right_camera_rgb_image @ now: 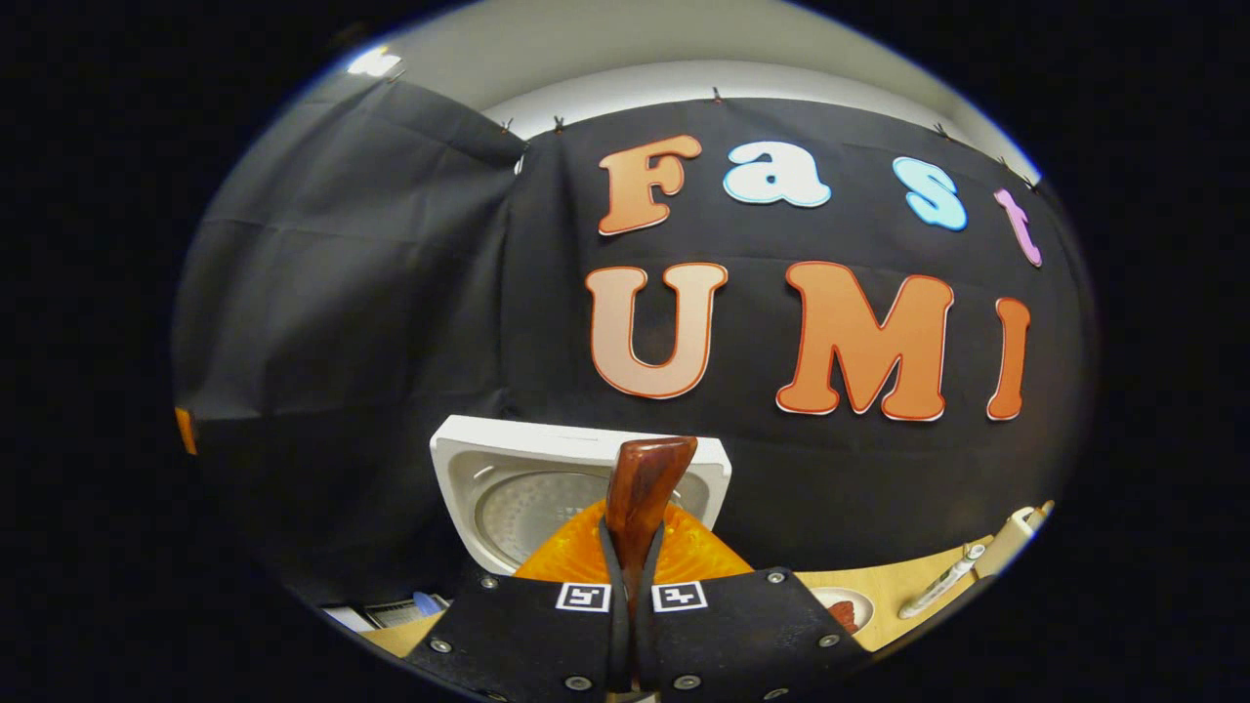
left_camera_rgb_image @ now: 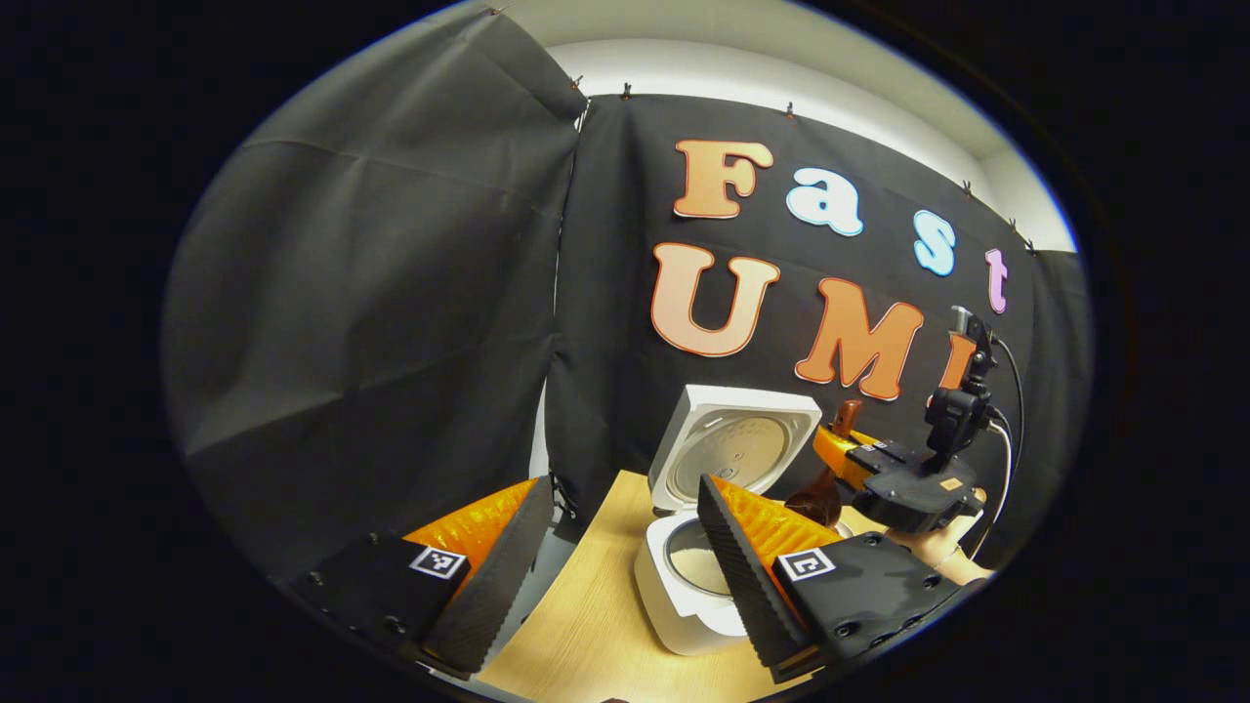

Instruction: Close the left gripper, press the button to open the rice cooker; take a wooden spoon from the chopstick holder with the right hand, scoop a spoonful of rice and pour it into the rice cooker, then put the wooden spoon back into the chopstick holder.

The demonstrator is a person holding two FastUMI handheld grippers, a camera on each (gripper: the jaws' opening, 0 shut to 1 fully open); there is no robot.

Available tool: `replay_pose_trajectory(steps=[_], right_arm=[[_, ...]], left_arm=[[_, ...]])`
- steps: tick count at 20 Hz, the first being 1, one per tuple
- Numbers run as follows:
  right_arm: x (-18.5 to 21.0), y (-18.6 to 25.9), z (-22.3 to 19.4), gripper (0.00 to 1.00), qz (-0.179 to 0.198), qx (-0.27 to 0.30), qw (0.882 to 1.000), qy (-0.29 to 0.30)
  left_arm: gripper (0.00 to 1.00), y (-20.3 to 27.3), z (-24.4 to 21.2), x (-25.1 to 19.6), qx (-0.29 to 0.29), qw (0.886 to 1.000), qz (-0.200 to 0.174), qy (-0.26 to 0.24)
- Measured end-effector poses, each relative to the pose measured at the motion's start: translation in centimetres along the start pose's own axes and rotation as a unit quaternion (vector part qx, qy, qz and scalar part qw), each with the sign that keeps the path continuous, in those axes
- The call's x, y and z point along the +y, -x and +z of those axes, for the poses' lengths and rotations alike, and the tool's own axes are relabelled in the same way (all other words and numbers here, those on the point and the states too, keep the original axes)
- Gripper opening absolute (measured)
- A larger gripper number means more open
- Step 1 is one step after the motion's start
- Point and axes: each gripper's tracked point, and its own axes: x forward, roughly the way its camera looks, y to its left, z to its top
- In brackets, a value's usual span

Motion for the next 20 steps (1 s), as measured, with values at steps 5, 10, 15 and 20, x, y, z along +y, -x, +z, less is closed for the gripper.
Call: replay_pose_trajectory(steps=[5, 10, 15, 20], right_arm=[[1.0, 0.6, -0.3, 0.01, 0.019, -0.007, 0.998, 0.060], [1.4, 0.8, -0.6, 0.01, 0.033, -0.002, 0.999, 0.041], [-1.5, 1.9, 1.1, 0.01, 0.009, -0.004, 0.999, -0.044], [-6.6, 4.6, 2.9, 0.01, -0.022, -0.014, 0.991, -0.130]], left_arm=[[1.00, 0.0, -0.3, -0.3, 0.003, 1.000, -0.001, -0.001], [1.00, 0.0, -0.5, -0.8, 0.006, 1.000, -0.001, -0.006], [0.98, 0.7, 0.2, -2.1, -0.002, 1.000, -0.013, -0.003], [1.00, 1.3, 0.9, -3.9, -0.013, 1.000, -0.028, -0.004]])
